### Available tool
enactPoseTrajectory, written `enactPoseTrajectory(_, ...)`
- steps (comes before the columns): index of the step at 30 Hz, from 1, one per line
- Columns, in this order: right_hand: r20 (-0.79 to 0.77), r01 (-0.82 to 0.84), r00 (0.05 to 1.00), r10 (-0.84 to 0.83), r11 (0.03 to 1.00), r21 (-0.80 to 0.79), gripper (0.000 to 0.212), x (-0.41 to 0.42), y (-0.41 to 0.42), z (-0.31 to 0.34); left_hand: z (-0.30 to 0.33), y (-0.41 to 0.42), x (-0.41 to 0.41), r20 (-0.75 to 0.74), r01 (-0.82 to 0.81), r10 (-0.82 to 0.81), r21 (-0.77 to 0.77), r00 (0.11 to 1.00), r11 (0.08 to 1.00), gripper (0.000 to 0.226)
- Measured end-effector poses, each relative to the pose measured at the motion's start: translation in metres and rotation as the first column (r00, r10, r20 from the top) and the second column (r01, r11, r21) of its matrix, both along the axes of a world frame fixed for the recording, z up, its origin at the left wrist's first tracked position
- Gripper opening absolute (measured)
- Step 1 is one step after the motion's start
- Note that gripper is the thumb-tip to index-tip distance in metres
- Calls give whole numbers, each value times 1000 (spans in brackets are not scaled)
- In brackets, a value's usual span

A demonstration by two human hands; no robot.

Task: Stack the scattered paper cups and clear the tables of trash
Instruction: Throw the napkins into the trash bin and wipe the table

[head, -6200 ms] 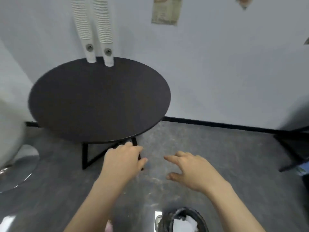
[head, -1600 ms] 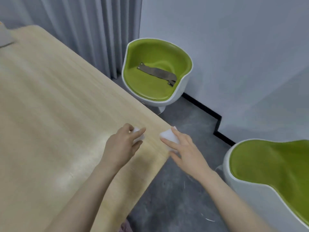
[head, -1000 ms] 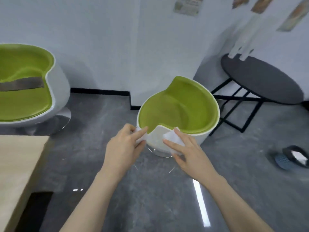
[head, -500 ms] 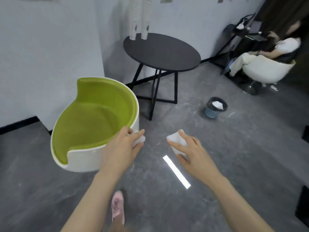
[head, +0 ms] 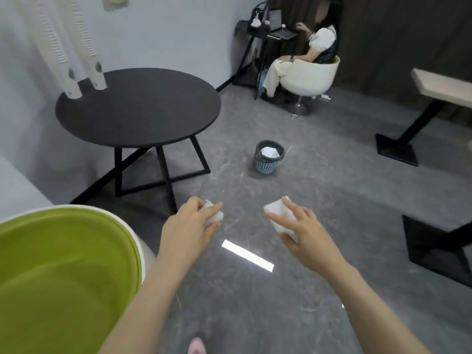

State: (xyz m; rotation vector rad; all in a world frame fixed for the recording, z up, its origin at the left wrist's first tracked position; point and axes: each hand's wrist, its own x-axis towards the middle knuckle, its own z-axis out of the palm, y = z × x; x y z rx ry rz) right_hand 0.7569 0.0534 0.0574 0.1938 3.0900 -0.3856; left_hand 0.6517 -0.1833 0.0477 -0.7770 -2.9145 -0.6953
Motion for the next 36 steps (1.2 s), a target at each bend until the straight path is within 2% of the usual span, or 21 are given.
enactPoseTrajectory(9, 35, 202, 979, -203, 979, 9, 53, -76, 76, -12, -15, 90, -123, 78, 142, -139, -25, 987, 990, 40)
enactPoseTrajectory(14, 38, 254, 966, -254, 967, 6, 53, -131, 142, -21, -21, 163, -191, 87, 200, -197, -26, 977, 979, 40)
enactPoseTrajectory(24, 83, 207, 975, -208, 978, 24, 53, -271, 305, -15, -14, 337, -331, 94, 166, -167, 11, 982, 986, 39)
enactPoseTrajectory(36, 152, 165, 975, -162, 986, -4, 52, -453, 433, -49, -43, 466, -516, 143, 154, -145, -55, 979, 986, 42)
